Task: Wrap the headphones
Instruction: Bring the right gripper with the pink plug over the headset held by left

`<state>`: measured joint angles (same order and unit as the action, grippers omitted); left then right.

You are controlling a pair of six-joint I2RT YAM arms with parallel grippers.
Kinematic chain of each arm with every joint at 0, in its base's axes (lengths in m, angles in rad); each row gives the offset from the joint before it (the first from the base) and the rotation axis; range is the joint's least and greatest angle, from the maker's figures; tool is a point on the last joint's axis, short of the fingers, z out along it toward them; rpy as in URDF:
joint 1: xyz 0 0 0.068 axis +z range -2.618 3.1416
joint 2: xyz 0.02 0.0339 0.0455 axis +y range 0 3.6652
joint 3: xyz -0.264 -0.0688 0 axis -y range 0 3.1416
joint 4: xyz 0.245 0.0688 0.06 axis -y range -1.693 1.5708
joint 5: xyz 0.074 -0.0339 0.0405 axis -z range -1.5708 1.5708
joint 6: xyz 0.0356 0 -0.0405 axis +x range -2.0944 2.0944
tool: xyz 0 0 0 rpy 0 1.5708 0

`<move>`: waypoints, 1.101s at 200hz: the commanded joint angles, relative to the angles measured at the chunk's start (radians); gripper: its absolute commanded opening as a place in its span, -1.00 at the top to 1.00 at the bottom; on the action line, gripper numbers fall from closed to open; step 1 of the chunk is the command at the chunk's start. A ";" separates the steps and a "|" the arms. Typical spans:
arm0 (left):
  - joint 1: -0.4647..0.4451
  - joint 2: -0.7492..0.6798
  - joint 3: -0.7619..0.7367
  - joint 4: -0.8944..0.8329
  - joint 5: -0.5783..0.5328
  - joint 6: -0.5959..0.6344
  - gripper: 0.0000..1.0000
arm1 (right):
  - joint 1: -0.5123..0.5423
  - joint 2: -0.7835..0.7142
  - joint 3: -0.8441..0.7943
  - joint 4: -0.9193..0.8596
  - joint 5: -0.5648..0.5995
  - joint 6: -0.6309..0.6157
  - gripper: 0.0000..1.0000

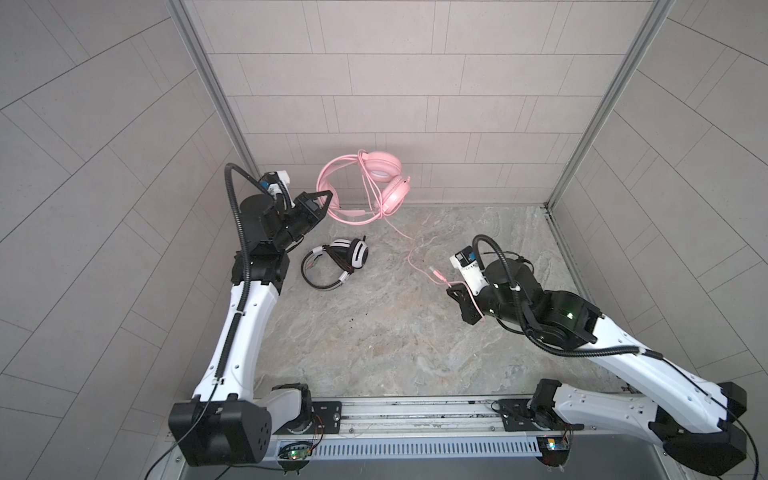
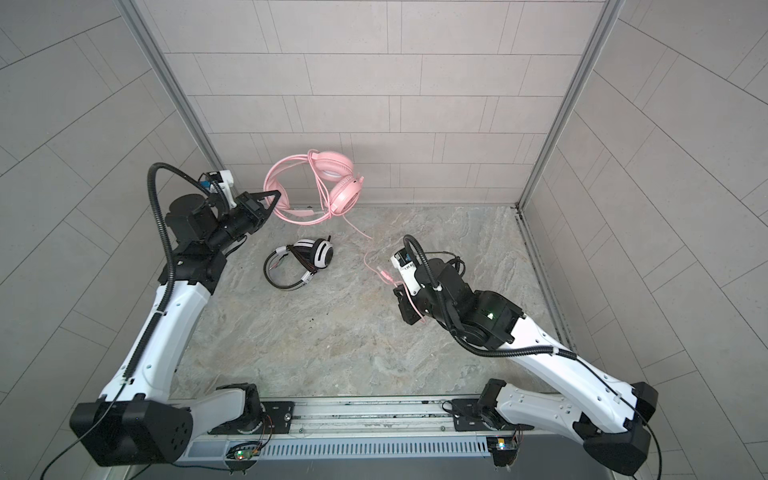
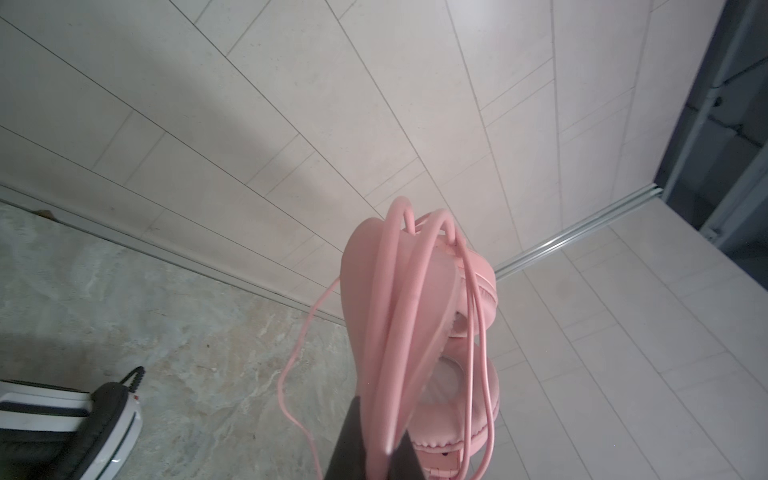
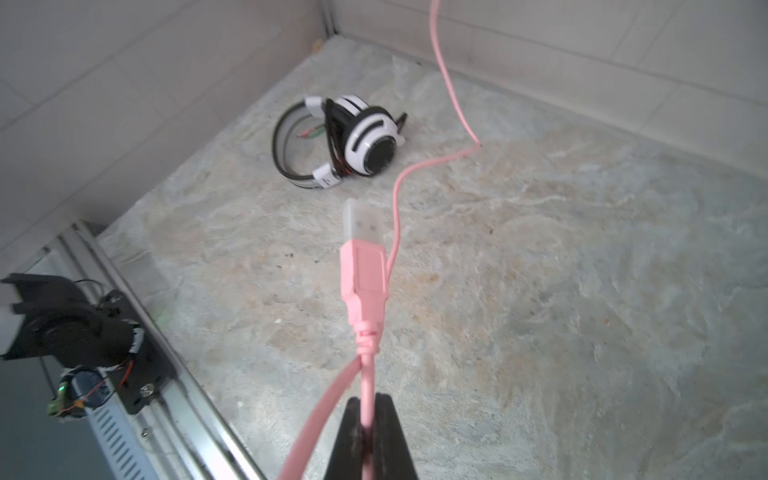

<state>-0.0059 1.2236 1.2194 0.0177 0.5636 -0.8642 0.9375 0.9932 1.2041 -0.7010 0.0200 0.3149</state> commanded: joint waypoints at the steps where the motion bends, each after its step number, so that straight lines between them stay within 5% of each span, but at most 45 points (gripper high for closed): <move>1: -0.061 0.039 0.051 0.049 -0.126 0.099 1.00 | 0.098 0.009 0.067 -0.091 0.105 0.007 1.00; 31: -0.131 0.129 0.084 0.033 -0.149 0.169 1.00 | 0.200 0.064 0.223 -0.141 0.150 -0.032 1.00; 143: -0.469 0.232 0.027 -0.138 -0.227 0.447 1.00 | 0.193 0.271 0.812 -0.204 0.305 -0.279 1.00; 220: -0.554 0.312 0.063 -0.124 -0.209 0.429 1.00 | 0.194 0.397 0.992 -0.234 0.155 -0.244 1.00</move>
<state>-0.5255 1.5295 1.2392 -0.1883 0.3389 -0.4263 1.1313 1.3533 2.1616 -0.9367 0.2504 0.0601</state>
